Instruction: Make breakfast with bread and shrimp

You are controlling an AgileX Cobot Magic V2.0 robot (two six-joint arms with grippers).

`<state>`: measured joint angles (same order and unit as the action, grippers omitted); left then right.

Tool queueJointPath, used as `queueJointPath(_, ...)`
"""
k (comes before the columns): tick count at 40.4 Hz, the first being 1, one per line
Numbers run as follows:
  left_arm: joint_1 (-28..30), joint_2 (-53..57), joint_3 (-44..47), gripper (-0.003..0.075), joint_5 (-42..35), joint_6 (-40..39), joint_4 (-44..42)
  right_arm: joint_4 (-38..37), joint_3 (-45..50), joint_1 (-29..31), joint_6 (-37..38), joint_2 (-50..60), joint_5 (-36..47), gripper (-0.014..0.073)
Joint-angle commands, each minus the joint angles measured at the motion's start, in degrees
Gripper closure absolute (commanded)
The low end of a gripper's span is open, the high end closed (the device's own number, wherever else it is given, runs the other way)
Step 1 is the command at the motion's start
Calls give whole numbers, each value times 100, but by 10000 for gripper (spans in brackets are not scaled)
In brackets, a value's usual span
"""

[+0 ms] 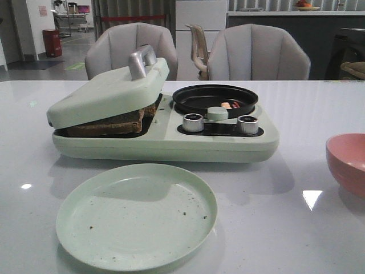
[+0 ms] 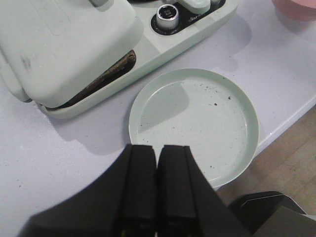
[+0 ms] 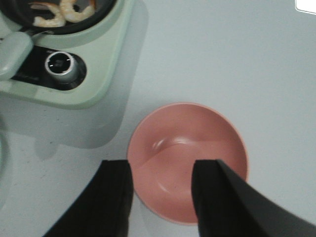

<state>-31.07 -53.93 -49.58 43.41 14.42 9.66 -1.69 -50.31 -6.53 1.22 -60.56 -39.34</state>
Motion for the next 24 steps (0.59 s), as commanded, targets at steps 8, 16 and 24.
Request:
queueJointPath(8, -27, 81, -147, 620, -314, -27, 99, 261, 695, -65, -29, 1035, -60, 181)
queueJointPath(16, -27, 81, -147, 620, -324, -27, 99, 279, 1437, -65, -29, 1614, -65, 181)
queueJointPath(24, -27, 81, -147, 620, -347, -27, 99, 314, 1621, -65, -15, 1971, -65, 201)
